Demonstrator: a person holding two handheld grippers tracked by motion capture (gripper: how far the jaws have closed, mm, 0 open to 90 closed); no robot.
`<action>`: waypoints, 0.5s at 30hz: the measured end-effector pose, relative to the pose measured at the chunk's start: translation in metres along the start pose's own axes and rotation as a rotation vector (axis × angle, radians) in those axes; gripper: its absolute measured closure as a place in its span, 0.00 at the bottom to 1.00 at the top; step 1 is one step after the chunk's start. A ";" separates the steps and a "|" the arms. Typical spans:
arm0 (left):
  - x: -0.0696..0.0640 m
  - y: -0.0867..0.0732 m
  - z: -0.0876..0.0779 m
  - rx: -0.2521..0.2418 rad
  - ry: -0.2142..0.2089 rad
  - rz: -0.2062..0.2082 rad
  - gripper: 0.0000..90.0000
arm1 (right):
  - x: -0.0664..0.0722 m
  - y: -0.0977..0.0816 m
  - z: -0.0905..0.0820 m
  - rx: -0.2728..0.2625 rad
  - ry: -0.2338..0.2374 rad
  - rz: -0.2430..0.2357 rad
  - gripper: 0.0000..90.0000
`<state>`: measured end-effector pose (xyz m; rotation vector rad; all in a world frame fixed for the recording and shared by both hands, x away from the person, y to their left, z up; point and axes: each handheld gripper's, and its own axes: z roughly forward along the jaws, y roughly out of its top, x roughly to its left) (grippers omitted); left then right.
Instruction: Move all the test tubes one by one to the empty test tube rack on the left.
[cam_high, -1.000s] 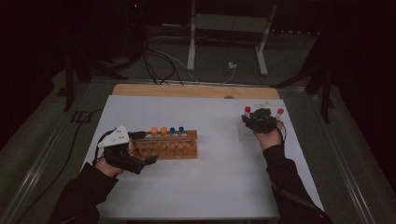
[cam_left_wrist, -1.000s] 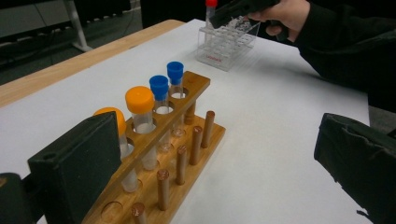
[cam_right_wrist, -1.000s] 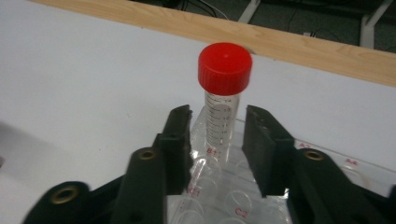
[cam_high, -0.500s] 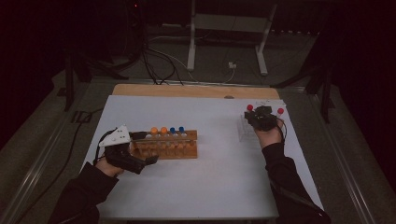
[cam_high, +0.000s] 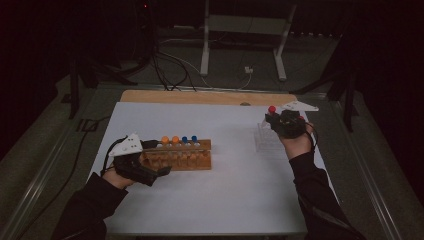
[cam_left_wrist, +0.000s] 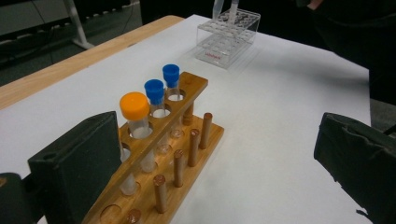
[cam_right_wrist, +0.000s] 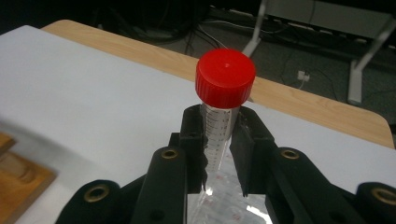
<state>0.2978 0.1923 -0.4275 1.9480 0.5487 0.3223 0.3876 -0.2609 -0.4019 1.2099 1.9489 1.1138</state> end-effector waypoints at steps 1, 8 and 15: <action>0.000 0.001 0.001 0.000 -0.003 -0.002 0.02 | 0.002 0.000 -0.002 -0.003 0.009 -0.009 0.84; -0.005 0.008 0.003 0.008 -0.007 -0.001 0.02 | 0.022 -0.003 -0.015 -0.011 0.070 -0.052 0.84; -0.011 0.014 0.009 0.018 -0.036 0.004 0.02 | 0.046 -0.010 -0.024 -0.004 0.135 -0.099 0.84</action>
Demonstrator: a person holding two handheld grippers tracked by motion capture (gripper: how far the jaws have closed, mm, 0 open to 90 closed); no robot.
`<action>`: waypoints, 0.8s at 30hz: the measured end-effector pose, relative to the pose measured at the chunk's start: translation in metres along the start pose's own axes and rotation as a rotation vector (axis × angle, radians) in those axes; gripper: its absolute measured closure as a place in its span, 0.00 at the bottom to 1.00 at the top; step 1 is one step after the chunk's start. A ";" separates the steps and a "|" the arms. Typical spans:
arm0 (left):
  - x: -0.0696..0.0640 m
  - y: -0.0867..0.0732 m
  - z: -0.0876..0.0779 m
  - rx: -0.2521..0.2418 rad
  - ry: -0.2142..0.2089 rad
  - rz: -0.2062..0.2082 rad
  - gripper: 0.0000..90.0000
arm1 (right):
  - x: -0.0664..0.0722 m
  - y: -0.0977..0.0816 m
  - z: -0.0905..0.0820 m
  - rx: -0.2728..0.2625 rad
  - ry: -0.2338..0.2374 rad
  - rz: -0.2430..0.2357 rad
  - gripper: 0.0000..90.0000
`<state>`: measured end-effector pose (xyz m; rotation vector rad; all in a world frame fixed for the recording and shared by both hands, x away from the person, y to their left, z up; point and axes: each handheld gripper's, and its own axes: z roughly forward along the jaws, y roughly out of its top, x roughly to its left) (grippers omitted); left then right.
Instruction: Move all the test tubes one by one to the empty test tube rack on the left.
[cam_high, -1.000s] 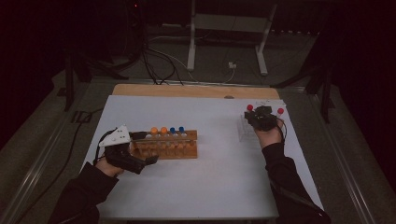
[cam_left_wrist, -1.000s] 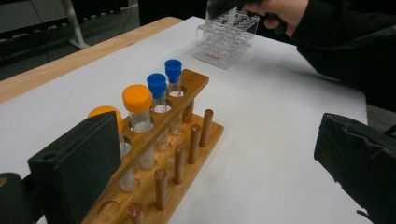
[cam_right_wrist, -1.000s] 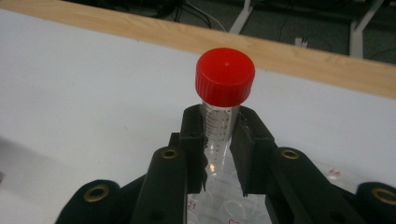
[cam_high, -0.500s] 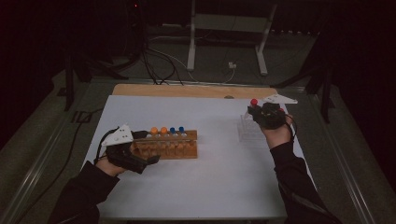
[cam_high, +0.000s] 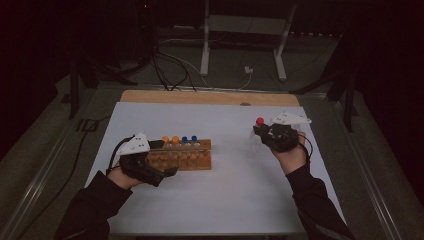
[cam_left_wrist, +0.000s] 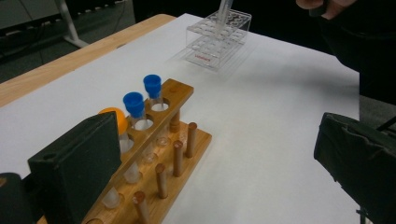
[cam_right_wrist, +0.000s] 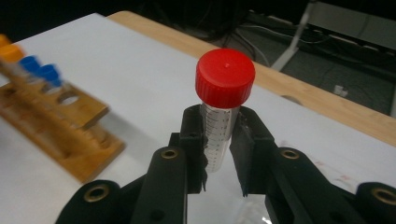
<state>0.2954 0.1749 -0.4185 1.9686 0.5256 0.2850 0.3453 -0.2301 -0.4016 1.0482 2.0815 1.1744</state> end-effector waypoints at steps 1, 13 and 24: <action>-0.001 0.001 0.001 0.001 0.002 0.002 0.02 | 0.003 -0.001 0.000 0.002 0.010 -0.006 0.84; -0.011 0.005 0.013 0.004 -0.037 0.024 0.02 | 0.047 -0.015 0.001 0.037 0.129 -0.081 0.84; -0.023 0.011 0.032 0.017 -0.093 0.042 0.03 | 0.088 -0.028 0.009 0.079 0.255 -0.132 0.84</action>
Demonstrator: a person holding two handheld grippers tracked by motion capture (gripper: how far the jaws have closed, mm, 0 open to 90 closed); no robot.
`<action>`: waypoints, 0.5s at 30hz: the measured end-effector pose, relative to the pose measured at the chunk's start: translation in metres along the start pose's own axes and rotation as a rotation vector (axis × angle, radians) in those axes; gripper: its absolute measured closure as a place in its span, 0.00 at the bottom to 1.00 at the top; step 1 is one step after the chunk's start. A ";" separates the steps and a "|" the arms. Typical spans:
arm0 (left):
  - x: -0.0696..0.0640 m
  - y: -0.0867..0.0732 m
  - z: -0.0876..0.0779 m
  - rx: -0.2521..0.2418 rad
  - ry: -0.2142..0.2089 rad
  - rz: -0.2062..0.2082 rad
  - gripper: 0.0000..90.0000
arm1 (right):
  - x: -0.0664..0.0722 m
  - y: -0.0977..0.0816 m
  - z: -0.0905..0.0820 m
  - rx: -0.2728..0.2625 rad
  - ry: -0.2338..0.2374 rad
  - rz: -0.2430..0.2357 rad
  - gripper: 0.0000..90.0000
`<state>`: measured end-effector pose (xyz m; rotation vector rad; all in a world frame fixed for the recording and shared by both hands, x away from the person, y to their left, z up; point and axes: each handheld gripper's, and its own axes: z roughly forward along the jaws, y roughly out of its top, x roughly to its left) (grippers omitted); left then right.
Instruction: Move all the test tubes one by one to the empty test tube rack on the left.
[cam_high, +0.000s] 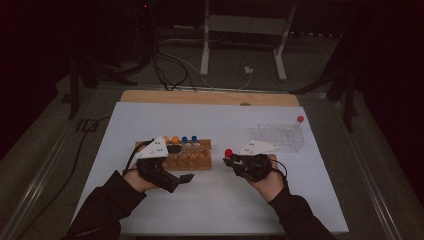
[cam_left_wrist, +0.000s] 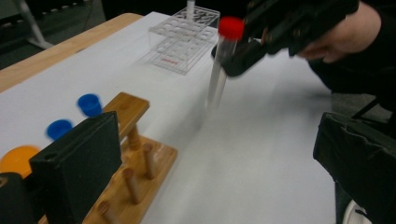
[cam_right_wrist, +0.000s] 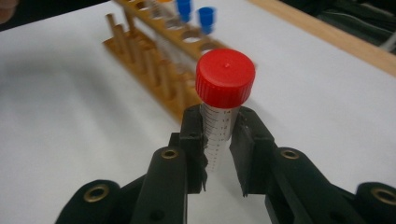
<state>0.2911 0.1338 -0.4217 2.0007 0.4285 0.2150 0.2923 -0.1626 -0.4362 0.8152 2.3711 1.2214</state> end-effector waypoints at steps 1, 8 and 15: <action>-0.001 0.001 0.002 0.002 0.000 0.003 0.03 | 0.003 -0.001 0.002 0.001 0.012 -0.002 0.83; -0.006 0.010 0.014 -0.010 -0.027 0.018 0.08 | 0.020 -0.003 0.012 0.021 0.073 -0.020 0.84; -0.011 0.016 0.025 -0.006 -0.042 0.040 0.22 | 0.029 -0.002 0.014 0.024 0.100 -0.035 0.84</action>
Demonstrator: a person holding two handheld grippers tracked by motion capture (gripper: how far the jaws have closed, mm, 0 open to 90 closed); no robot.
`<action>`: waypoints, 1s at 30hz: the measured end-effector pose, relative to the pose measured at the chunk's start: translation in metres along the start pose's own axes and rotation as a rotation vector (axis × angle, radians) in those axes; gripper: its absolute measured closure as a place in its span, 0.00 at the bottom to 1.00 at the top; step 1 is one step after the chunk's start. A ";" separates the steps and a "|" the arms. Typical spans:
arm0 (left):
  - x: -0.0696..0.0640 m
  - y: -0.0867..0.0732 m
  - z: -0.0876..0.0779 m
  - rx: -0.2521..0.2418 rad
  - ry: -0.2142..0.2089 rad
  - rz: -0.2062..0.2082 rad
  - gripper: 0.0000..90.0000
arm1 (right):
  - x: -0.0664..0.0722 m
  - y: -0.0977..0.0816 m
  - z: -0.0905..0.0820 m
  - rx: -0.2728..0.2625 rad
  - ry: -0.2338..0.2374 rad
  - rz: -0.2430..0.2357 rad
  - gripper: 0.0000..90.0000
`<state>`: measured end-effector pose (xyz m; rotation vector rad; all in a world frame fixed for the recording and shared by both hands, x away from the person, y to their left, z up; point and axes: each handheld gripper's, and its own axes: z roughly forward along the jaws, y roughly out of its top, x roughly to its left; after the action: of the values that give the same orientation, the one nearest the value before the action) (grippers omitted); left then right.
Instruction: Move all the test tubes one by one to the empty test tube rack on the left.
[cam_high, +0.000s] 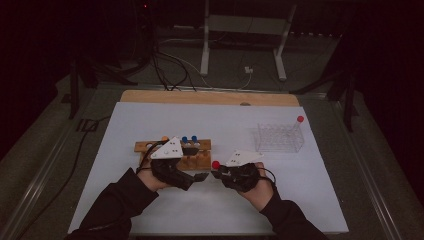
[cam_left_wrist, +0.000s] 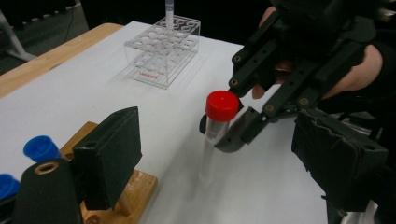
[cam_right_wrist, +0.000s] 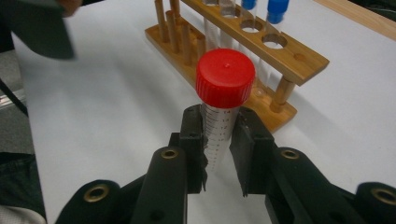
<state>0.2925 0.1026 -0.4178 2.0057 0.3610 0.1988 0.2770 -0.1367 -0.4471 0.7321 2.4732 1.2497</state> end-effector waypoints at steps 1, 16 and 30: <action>0.000 0.001 0.002 0.003 0.008 0.001 0.24 | 0.001 0.000 0.000 0.000 0.000 -0.004 0.84; -0.003 0.006 0.025 0.010 -0.015 0.032 0.59 | 0.005 0.003 -0.003 -0.013 0.013 -0.012 0.83; -0.003 0.005 0.029 0.009 -0.041 0.043 0.79 | 0.003 0.002 -0.003 -0.016 0.022 0.001 0.83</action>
<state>0.2991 0.0748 -0.4267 2.0250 0.2933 0.1829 0.2741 -0.1361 -0.4438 0.7187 2.4780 1.2833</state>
